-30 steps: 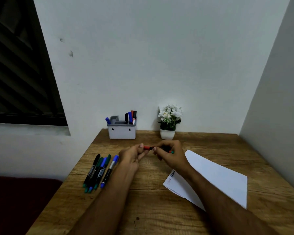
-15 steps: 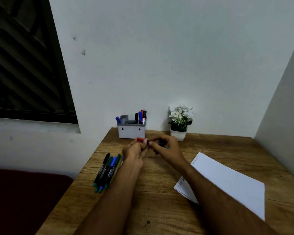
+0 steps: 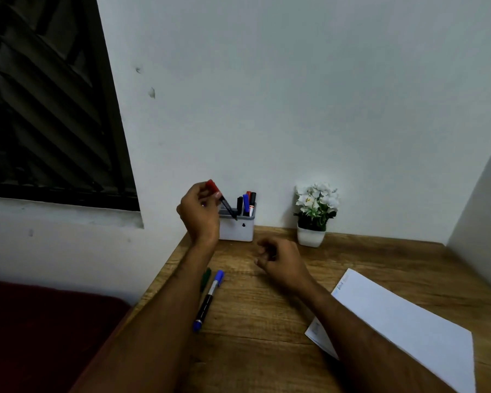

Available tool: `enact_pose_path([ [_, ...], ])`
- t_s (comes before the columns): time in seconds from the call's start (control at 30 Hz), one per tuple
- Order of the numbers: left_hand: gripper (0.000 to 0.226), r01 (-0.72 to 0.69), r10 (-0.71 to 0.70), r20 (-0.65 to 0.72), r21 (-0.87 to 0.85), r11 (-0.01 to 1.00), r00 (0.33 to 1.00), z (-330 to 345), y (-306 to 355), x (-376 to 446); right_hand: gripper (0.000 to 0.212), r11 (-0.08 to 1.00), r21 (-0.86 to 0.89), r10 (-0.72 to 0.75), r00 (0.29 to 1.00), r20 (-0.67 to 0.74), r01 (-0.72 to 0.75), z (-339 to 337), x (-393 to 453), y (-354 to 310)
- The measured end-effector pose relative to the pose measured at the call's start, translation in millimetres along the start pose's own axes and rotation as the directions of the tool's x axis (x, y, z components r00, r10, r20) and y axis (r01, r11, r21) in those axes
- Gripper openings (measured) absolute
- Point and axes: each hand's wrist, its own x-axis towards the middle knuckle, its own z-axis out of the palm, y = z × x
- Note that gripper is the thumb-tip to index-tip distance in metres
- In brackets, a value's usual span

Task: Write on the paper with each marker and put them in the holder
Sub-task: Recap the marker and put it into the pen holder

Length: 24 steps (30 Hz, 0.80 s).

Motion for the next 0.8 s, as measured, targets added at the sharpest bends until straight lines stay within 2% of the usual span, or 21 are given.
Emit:
enact_pose_path([
  [0.23,0.022,-0.063,0.059,0.054,0.088,0.994,0.997,23,-3,17,0.036,0.999,0.014,-0.029,1.0,-0.001,0.029,-3,0,-1],
  [0.43,0.027,0.04,-0.085,0.18,0.239,0.97,0.98,35,-19,16,0.036,1.0,0.01,-0.023,1.0,0.015,0.023,-10,-5,7],
  [0.6,0.026,0.01,-0.068,0.167,0.325,0.946,0.984,28,-22,6,0.04,1.0,0.0,0.015,0.999,0.029,-0.015,-11,-8,15],
  [0.73,0.02,-0.035,-0.051,0.182,0.439,0.898,0.982,18,-30,-4,0.037,1.0,0.013,0.013,0.999,0.035,-0.013,-10,-12,16],
  [0.8,0.013,-0.066,-0.075,0.241,0.528,0.847,0.968,11,-33,-9,0.037,1.0,0.012,0.017,0.999,0.04,-0.017,-8,-13,16],
])
